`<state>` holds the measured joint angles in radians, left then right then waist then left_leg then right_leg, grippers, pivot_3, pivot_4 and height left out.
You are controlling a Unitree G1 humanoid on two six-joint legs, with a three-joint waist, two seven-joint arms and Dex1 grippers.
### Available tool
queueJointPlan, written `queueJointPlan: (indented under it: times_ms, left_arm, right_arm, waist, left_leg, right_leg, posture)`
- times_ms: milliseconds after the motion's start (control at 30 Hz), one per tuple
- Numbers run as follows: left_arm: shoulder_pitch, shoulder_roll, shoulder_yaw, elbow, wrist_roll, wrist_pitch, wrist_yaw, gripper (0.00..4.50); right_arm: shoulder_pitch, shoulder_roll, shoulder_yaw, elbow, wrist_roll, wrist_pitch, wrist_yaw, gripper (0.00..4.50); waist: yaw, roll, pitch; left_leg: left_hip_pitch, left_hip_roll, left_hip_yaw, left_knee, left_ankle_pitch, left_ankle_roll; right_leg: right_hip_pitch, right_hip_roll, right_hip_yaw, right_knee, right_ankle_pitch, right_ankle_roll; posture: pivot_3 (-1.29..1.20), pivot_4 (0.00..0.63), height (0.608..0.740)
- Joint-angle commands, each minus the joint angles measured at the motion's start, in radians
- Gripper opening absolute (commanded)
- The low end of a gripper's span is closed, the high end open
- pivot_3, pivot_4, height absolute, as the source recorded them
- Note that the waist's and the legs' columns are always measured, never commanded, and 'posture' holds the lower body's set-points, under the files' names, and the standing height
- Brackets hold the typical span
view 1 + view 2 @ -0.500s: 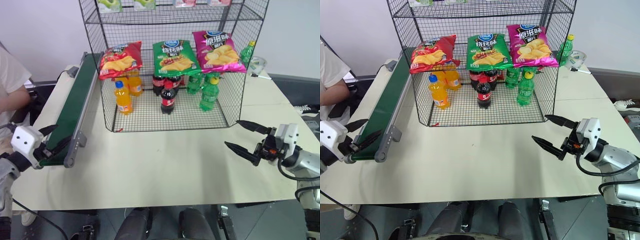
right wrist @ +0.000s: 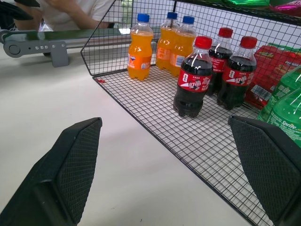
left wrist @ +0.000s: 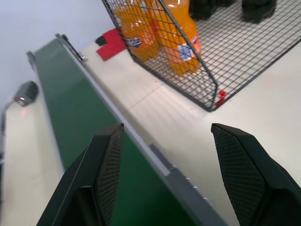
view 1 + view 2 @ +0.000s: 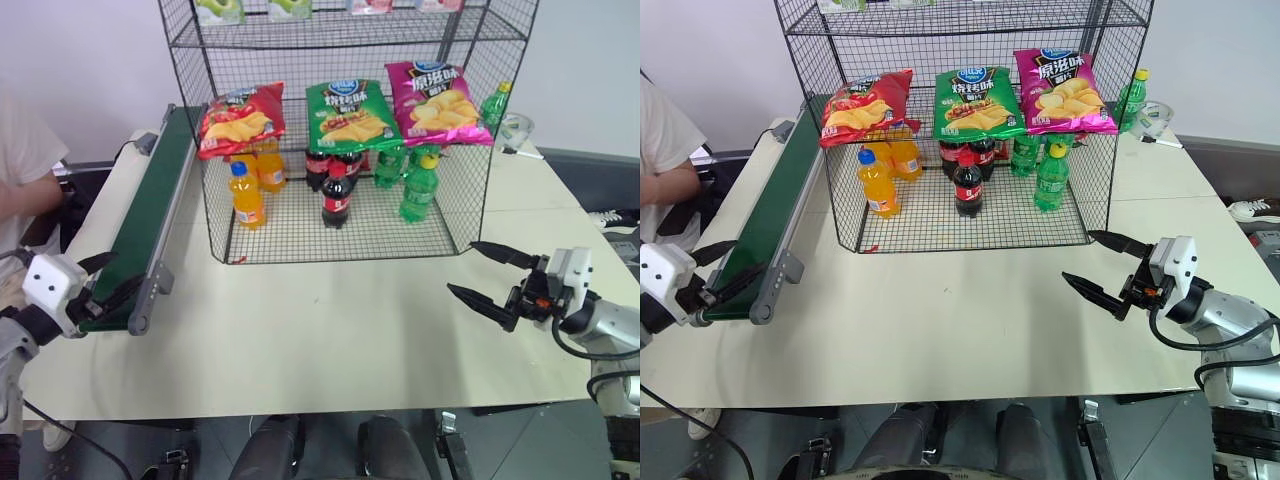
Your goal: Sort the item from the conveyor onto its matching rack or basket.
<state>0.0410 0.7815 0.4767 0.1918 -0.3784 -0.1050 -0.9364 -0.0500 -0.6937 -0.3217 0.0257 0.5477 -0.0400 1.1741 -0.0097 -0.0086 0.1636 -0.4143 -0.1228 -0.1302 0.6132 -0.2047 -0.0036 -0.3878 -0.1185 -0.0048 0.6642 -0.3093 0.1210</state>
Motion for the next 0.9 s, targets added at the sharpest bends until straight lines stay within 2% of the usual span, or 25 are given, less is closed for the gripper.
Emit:
queueJointPlan:
  times_ms: [33, 467, 900]
  left_arm:
    - [0.006, 0.017, 0.033, -0.031, -0.03, 0.002, -0.015, 3.07]
    - [0.066, 0.007, 0.046, -0.077, -0.021, -0.04, -0.006, 3.07]
    - [0.032, 0.0, 0.03, -0.063, -0.02, -0.033, 0.017, 3.07]
  right_arm:
    - [-0.016, 0.006, -0.001, -0.001, -0.003, -0.028, 0.004, 4.5]
    - [-0.04, 0.013, 0.031, 0.045, -0.025, -0.069, 0.038, 4.5]
    - [-0.048, 0.019, 0.037, 0.047, -0.022, -0.065, 0.024, 4.5]
  waist:
    - [0.0, 0.0, 0.0]
    - [0.0, 0.0, 0.0]
    - [0.001, 0.0, 0.0]
  left_leg:
    - [0.0, 0.0, 0.0, 0.0, 0.0, 0.0]
    - [0.0, 0.0, 0.0, -0.001, 0.0, 0.0]
    - [0.0, 0.0, 0.0, -0.001, 0.0, 0.0]
  right_leg:
    - [0.0, 0.0, 0.0, 0.0, 0.0, 0.0]
    - [0.0, 0.0, 0.0, -0.001, 0.0, 0.0]
    - [0.0, 0.0, 0.0, -0.001, -0.001, -0.003]
  posture:
    - [0.0, 0.15, 0.74]
    - [0.0, 0.15, 0.74]
    - [0.0, 0.15, 0.74]
